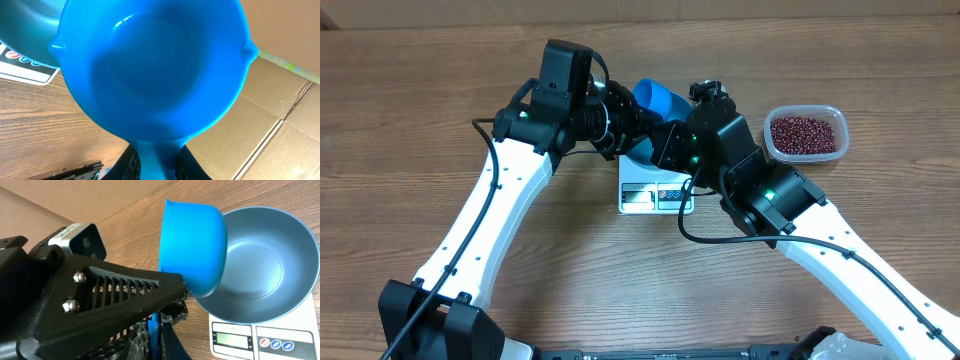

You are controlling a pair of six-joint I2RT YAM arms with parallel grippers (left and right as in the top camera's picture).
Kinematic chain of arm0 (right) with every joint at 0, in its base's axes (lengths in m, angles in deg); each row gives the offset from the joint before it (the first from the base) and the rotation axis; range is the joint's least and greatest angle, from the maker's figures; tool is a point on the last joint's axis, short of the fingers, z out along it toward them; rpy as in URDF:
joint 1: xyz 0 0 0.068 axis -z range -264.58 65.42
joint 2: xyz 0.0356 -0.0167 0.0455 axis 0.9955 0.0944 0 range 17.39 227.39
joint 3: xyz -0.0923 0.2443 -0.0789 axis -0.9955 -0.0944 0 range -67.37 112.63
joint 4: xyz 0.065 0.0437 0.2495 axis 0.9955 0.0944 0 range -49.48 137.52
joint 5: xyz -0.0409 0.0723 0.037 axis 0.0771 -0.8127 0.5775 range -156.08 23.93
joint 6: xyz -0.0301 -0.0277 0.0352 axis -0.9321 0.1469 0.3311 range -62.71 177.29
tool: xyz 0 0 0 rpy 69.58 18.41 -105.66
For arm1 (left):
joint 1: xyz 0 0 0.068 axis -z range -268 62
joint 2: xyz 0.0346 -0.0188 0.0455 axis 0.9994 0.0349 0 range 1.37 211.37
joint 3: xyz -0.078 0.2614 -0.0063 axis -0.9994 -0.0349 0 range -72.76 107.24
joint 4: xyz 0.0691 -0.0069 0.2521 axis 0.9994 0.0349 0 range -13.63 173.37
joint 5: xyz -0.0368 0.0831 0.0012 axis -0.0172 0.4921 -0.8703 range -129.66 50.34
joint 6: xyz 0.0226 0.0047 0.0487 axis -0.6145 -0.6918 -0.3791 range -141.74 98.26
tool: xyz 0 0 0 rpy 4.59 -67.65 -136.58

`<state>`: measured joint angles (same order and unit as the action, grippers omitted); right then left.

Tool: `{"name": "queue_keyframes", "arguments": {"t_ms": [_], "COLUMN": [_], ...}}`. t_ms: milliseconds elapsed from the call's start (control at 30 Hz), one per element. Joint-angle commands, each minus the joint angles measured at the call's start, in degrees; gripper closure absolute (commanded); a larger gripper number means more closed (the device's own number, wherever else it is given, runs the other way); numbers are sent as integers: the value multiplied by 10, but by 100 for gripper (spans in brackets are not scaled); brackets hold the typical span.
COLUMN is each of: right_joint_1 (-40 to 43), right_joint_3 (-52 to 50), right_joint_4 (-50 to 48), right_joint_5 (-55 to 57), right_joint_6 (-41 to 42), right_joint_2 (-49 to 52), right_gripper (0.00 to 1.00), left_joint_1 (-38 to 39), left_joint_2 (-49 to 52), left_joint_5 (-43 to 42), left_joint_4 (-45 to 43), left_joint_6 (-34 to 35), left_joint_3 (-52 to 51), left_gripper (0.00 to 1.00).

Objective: Scoop item into bowl and weigh 150g on scale
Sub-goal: 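Grasp the scoop handle with the right gripper from the left gripper, then release the scoop from the left gripper and carry it right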

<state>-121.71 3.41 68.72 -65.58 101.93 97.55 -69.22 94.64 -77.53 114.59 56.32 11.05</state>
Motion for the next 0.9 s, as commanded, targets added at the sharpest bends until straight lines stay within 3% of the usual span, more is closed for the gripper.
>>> {"name": "queue_keyframes", "arguments": {"t_ms": [0,100,233,367,633,867], "right_joint_1": [1,1,6,33,113,219], "right_joint_3": [15,15,15,27,160,316], "right_joint_4": [2,1,2,40,229,429], "right_joint_5": [16,16,16,3,-36,-35], "right_joint_6": [-32,-58,-108,-124,-240,-347], "right_joint_2": [3,3,3,3,3,24], "right_gripper": [96,96,96,96,96,96], "left_joint_1": [4,4,4,1,-33,-78], "left_joint_2": [-8,-8,-8,-8,-8,-8], "left_joint_5": [-26,-16,31,49,0,-1], "left_joint_4": [1,0,0,-21,-94,-85], "left_joint_6": [4,-7,-96,-190,-338,-481], "left_joint_3": [10,10,10,10,10,10], "left_gripper": [89,61,24,3,0,0]}}
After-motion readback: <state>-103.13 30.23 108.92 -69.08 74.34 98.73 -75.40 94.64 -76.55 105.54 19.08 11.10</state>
